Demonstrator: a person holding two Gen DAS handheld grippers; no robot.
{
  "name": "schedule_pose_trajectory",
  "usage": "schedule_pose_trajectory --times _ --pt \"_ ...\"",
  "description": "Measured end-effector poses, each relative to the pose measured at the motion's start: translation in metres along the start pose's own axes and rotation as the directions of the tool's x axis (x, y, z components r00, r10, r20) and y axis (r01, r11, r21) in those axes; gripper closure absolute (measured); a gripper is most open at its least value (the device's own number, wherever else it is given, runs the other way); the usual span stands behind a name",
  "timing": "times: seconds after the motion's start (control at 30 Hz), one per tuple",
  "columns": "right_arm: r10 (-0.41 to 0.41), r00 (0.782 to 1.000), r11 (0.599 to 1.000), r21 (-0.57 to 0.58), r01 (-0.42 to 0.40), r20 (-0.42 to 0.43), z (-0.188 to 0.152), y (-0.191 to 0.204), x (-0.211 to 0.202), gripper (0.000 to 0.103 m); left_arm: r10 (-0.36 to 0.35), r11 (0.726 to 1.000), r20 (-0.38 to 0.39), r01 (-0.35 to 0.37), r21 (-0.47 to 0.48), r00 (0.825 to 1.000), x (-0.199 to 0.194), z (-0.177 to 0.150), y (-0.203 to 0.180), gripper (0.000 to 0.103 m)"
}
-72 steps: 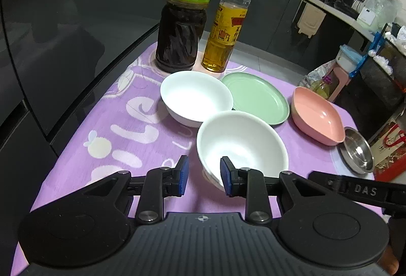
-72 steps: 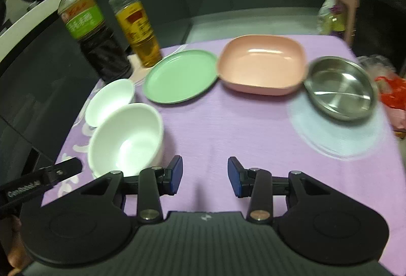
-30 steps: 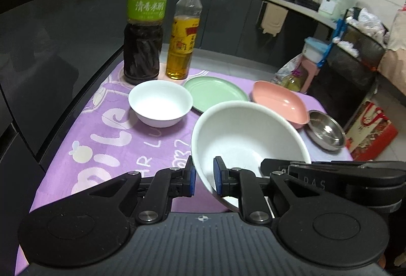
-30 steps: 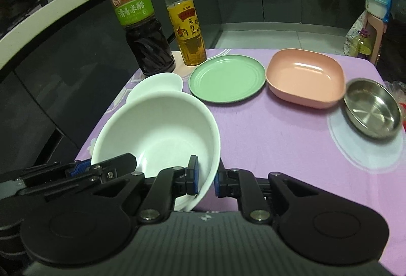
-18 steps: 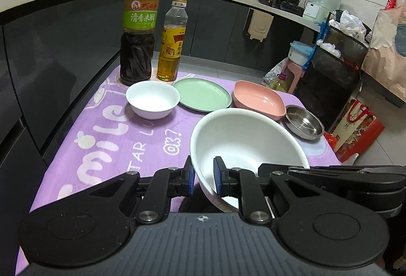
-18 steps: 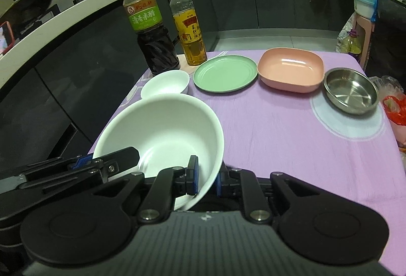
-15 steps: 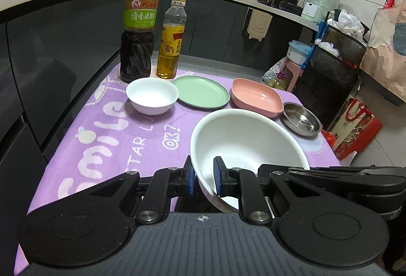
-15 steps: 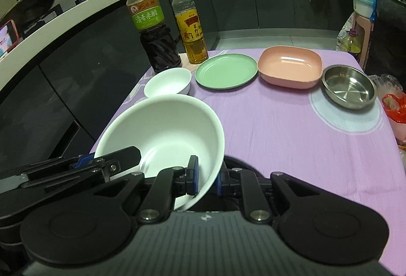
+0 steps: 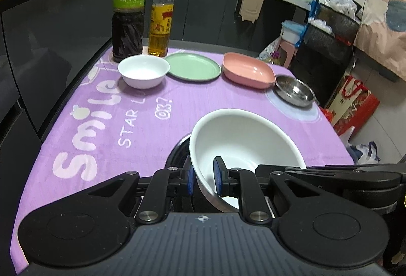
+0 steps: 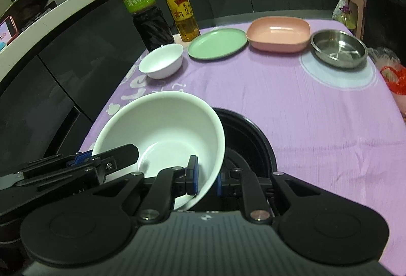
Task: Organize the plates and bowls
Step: 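Carry the large white bowl with both grippers and lower it into the black bowl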
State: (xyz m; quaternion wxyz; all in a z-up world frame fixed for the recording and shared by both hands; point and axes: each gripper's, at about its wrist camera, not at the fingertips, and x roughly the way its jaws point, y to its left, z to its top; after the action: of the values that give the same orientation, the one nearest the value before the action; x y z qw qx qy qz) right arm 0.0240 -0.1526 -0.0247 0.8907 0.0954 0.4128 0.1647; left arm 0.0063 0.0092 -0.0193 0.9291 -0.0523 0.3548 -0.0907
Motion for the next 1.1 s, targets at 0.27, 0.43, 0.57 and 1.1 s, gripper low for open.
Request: schedule_pose_trajectory --times 0.27,0.43,0.57,1.1 --pt "0.002 1.000 1.000 0.020 -0.001 -0.017 -0.008 -0.007 0.003 0.086 0.010 1.000 -0.028 -0.009 0.012 1.000 0.005 -0.006 -0.003 0.088" --pt "0.003 1.000 1.000 0.019 -0.003 -0.026 -0.011 -0.008 0.005 0.086 0.011 1.000 -0.046 -0.010 0.017 0.999 0.008 -0.009 -0.004 0.087" --pt "0.005 0.999 1.000 0.025 -0.004 -0.033 -0.011 -0.010 0.006 0.086 0.013 1.000 -0.059 -0.012 0.013 0.998 0.011 -0.010 -0.003 0.087" --pt "-0.007 0.999 1.000 0.015 0.007 -0.048 -0.013 -0.007 0.014 0.086 0.017 1.000 -0.101 -0.017 -0.006 0.995 0.020 -0.016 0.004 0.087"
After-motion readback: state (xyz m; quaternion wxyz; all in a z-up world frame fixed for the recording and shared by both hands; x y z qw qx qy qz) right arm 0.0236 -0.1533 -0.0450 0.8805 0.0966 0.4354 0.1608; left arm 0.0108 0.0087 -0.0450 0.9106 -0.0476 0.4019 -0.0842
